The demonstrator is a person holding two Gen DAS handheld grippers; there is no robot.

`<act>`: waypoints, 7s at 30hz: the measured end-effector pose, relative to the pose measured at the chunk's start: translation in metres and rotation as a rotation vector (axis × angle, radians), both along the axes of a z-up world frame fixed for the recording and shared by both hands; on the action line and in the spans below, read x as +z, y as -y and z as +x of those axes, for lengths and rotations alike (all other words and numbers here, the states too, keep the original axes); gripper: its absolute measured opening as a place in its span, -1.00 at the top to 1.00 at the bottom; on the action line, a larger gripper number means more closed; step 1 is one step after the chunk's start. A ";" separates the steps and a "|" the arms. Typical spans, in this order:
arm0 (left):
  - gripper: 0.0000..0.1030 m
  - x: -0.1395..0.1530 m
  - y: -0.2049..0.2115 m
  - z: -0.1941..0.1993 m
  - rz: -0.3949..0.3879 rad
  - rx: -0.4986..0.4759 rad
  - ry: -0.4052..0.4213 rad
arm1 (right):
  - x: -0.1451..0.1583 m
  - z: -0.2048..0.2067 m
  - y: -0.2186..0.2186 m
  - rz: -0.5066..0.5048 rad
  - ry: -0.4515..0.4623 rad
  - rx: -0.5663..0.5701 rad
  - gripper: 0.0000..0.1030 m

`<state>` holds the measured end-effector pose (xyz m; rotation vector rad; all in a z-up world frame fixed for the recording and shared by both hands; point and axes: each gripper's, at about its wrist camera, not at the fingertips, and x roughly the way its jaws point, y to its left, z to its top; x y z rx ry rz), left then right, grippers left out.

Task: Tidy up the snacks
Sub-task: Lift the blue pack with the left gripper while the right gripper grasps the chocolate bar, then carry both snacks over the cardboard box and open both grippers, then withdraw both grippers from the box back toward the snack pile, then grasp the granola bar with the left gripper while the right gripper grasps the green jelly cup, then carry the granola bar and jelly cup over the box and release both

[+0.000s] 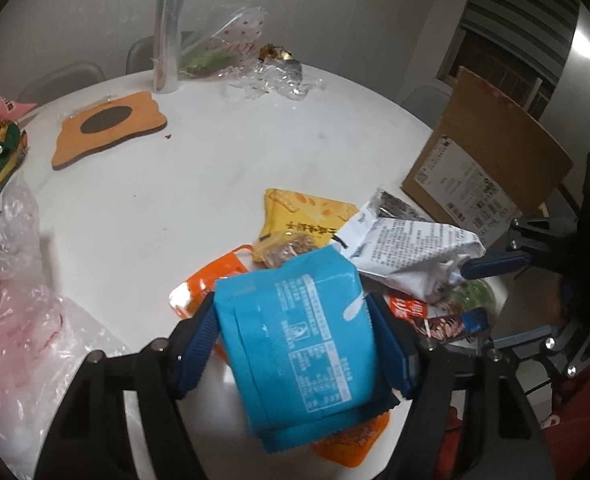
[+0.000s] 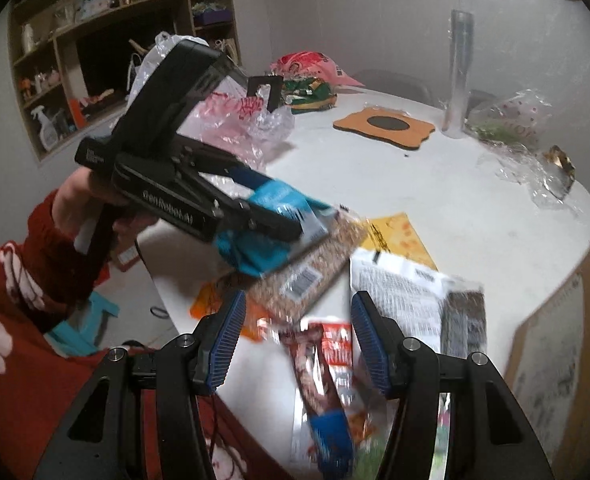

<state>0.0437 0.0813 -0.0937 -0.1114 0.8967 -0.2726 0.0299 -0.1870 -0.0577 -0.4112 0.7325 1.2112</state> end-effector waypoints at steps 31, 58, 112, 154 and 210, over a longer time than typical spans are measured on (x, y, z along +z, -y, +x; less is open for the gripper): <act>-0.34 0.012 0.021 -0.025 0.047 -0.019 0.077 | -0.037 -0.011 0.019 -0.174 0.049 -0.069 0.71; -0.34 0.196 0.118 0.016 0.075 -0.234 0.387 | 0.140 0.000 0.102 0.188 0.323 -0.354 0.72; -0.89 0.194 0.200 0.067 0.192 -0.350 0.261 | 0.097 0.061 0.173 -0.004 0.192 -0.674 -0.63; -0.99 -0.003 0.048 -0.034 0.040 0.077 0.107 | -0.034 -0.067 0.085 0.098 0.147 -0.751 -0.24; 0.27 -0.030 0.035 -0.011 0.143 0.230 0.065 | -0.059 -0.048 0.093 0.159 0.077 -0.783 0.17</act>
